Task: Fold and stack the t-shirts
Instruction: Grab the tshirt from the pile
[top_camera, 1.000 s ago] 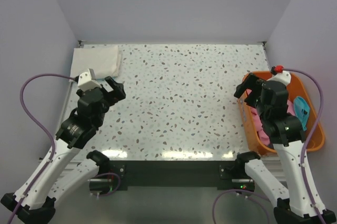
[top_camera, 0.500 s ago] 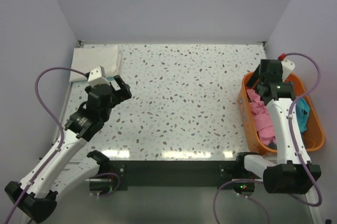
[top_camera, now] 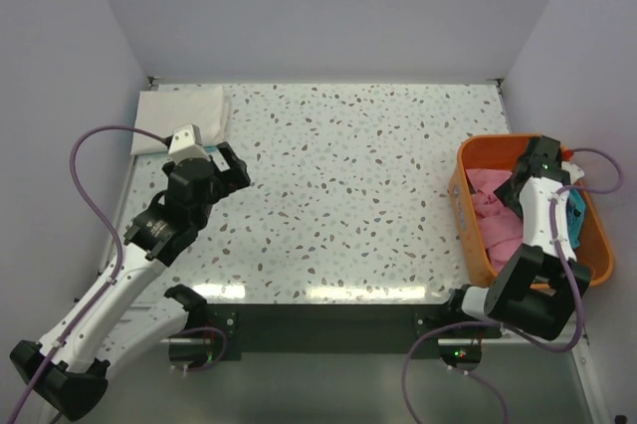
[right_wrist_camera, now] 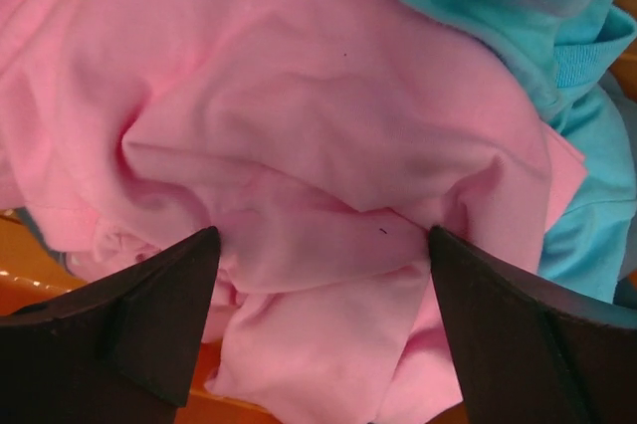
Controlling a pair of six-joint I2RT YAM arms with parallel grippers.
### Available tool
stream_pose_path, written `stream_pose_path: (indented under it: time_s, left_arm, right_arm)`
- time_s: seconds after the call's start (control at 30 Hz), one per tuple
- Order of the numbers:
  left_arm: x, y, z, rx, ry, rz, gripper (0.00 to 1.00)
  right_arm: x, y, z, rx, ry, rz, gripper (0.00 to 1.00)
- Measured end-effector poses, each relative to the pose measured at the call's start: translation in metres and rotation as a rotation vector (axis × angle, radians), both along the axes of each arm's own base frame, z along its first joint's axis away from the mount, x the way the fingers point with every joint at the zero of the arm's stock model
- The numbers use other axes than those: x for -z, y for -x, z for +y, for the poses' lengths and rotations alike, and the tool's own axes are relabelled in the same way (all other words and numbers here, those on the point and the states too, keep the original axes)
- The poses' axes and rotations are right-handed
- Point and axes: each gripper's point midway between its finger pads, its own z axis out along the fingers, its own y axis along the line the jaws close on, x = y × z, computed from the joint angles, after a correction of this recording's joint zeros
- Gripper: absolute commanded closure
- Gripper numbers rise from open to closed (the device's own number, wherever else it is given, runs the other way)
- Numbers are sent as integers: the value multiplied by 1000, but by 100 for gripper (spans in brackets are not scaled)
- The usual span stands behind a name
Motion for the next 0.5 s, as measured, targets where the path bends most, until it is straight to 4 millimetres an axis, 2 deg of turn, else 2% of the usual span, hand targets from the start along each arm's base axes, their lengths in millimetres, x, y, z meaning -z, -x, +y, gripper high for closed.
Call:
stream_pose_path:
  time_s: [0.03, 0.2, 0.23, 0.3, 0.37, 0.4, 0.5]
  left_arm:
    - [0, 0, 0, 1, 0, 1, 0]
    - [2, 0, -1, 3, -3, 8, 0]
    - [2, 0, -1, 2, -4, 9, 0]
    - [3, 0, 0, 2, -5, 10, 0]
    - [3, 0, 0, 0, -5, 10, 0]
    - [3, 0, 0, -1, -6, 10, 0]
    - [2, 1, 2, -6, -7, 7, 0]
  right_arm:
    - [4, 2, 0, 3, -3, 13, 21]
    - [10, 1, -5, 34, 13, 22, 45]
    - [11, 1, -7, 39, 15, 26, 56]
    - [13, 2, -9, 52, 25, 32, 69]
    - [13, 4, -11, 62, 34, 35, 87]
    - [12, 4, -12, 69, 38, 31, 100]
    - [10, 4, -15, 82, 55, 22, 100]
